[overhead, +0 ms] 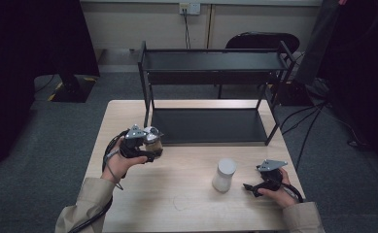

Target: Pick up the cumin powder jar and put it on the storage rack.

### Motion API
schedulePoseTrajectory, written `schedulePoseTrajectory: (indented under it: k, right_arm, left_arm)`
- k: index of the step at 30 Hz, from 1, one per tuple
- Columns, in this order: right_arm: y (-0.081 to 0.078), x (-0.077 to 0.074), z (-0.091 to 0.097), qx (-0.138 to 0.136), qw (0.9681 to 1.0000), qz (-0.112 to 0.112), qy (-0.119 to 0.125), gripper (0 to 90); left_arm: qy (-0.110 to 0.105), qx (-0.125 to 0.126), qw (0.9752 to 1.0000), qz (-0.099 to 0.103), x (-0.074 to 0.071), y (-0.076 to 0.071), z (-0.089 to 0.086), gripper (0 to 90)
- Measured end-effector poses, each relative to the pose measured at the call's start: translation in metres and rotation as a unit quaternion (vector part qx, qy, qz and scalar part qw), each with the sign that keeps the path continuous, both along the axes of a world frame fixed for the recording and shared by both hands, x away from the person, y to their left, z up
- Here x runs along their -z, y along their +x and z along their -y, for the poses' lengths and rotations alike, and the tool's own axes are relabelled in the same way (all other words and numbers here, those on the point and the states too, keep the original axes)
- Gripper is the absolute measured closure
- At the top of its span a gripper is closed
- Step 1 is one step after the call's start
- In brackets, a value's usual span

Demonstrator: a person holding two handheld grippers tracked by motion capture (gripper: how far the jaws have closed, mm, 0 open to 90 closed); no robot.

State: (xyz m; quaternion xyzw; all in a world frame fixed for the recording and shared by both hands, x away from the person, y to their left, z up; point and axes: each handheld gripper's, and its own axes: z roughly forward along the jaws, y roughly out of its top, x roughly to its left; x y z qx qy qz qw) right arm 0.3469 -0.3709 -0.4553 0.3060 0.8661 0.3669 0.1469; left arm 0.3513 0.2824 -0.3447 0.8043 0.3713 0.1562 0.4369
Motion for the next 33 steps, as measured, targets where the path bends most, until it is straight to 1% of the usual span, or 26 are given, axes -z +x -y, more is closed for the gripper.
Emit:
schedulePoseTrajectory:
  k: [2, 4, 7, 10, 12, 14, 17, 19, 21, 25, 28, 30, 33]
  right_arm:
    - [0.000, 0.000, 0.000, 0.000, 1.0000, 0.000, 0.000, 0.0]
    - [0.000, 0.000, 0.000, 0.000, 1.0000, 0.000, 0.000, 0.0]
    - [0.000, 0.000, 0.000, 0.000, 1.0000, 0.000, 0.000, 0.0]
    - [0.000, 0.000, 0.000, 0.000, 1.0000, 0.000, 0.000, 0.0]
    - [0.000, 0.000, 0.000, 0.000, 1.0000, 0.000, 0.000, 0.0]
    - [0.000, 0.000, 0.000, 0.000, 1.0000, 0.000, 0.000, 0.0]
    - [0.000, 0.000, 0.000, 0.000, 1.0000, 0.000, 0.000, 0.0]
    - [0.000, 0.000, 0.000, 0.000, 1.0000, 0.000, 0.000, 0.0]
    - [0.000, 0.000, 0.000, 0.000, 1.0000, 0.000, 0.000, 0.0]
    - [0.000, 0.000, 0.000, 0.000, 1.0000, 0.000, 0.000, 0.0]
    - [0.000, 0.000, 0.000, 0.000, 1.0000, 0.000, 0.000, 0.0]
    - [0.000, 0.000, 0.000, 0.000, 1.0000, 0.000, 0.000, 0.0]
    - [0.000, 0.000, 0.000, 0.000, 1.0000, 0.000, 0.000, 0.0]
  left_arm:
    - [0.000, 0.001, 1.0000, 0.001, -0.005, 0.003, 0.001, 31.0]
    - [0.001, 0.003, 1.0000, -0.003, -0.012, 0.007, 0.001, 30.9]
    - [0.008, 0.006, 0.9999, -0.002, -0.022, 0.011, 0.003, 30.9]
    - [0.004, 0.010, 0.9999, -0.001, -0.031, 0.015, 0.003, 30.9]
    - [0.008, 0.013, 0.9999, 0.001, -0.039, 0.019, 0.005, 30.9]
    - [0.005, 0.015, 0.9999, 0.001, -0.047, 0.022, 0.007, 30.9]
    - [0.010, 0.022, 0.9997, 0.000, -0.060, 0.028, 0.010, 30.9]
    - [0.009, 0.024, 0.9997, 0.000, -0.067, 0.032, 0.012, 30.9]
    - [0.012, 0.028, 0.9995, 0.002, -0.075, 0.036, 0.015, 30.9]
    - [0.005, 0.031, 0.9995, 0.004, -0.088, 0.044, 0.019, 30.9]
    - [0.007, 0.030, 0.9995, 0.006, -0.097, 0.050, 0.024, 30.9]
    - [-0.001, 0.030, 0.9995, 0.003, -0.101, 0.054, 0.025, 30.9]
    - [-0.002, 0.029, 0.9996, -0.001, -0.108, 0.060, 0.028, 30.9]
